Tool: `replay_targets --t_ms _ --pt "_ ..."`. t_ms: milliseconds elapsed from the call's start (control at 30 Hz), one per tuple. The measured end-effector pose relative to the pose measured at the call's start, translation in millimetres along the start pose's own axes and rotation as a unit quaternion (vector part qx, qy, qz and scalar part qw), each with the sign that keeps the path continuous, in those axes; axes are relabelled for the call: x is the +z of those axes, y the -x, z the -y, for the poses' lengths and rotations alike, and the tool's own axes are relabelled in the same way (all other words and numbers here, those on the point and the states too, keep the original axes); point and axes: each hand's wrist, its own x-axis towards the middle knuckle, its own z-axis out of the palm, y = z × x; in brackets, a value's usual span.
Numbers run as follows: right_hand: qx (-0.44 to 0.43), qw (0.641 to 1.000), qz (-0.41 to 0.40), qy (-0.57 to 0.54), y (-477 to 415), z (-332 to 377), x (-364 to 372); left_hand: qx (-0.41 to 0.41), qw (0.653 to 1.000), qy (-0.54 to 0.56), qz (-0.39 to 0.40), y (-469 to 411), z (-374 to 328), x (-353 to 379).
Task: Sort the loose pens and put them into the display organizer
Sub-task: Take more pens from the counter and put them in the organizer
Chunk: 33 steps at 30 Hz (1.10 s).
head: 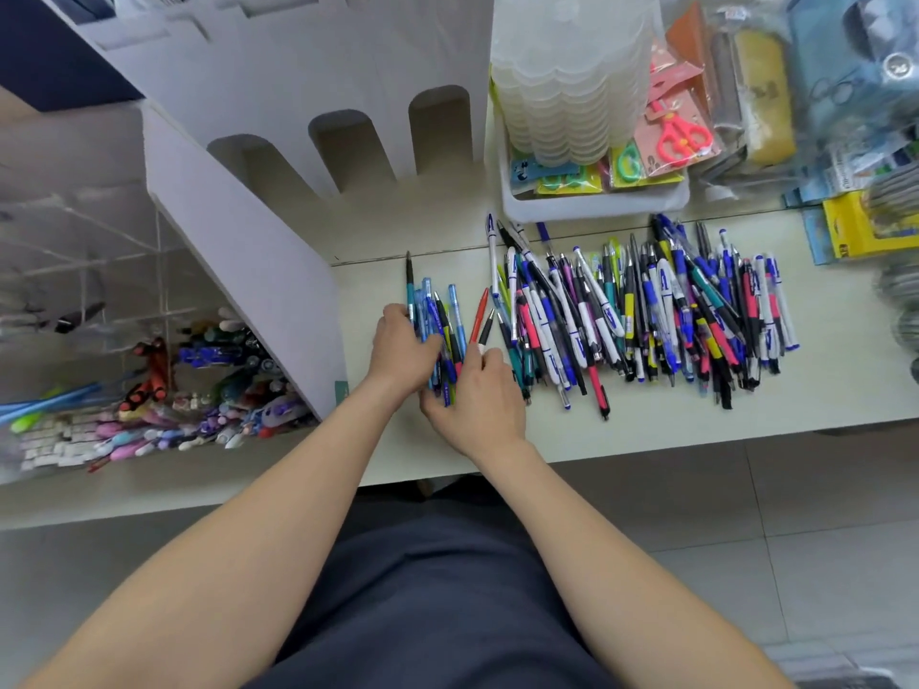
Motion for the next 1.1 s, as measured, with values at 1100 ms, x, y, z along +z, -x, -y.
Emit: replay_targets --t_ms 1100 --pt "0.052 0.986 0.034 -0.154 -2 -15 -2 0.003 0.970 -0.219 0.102 18 9 -12"
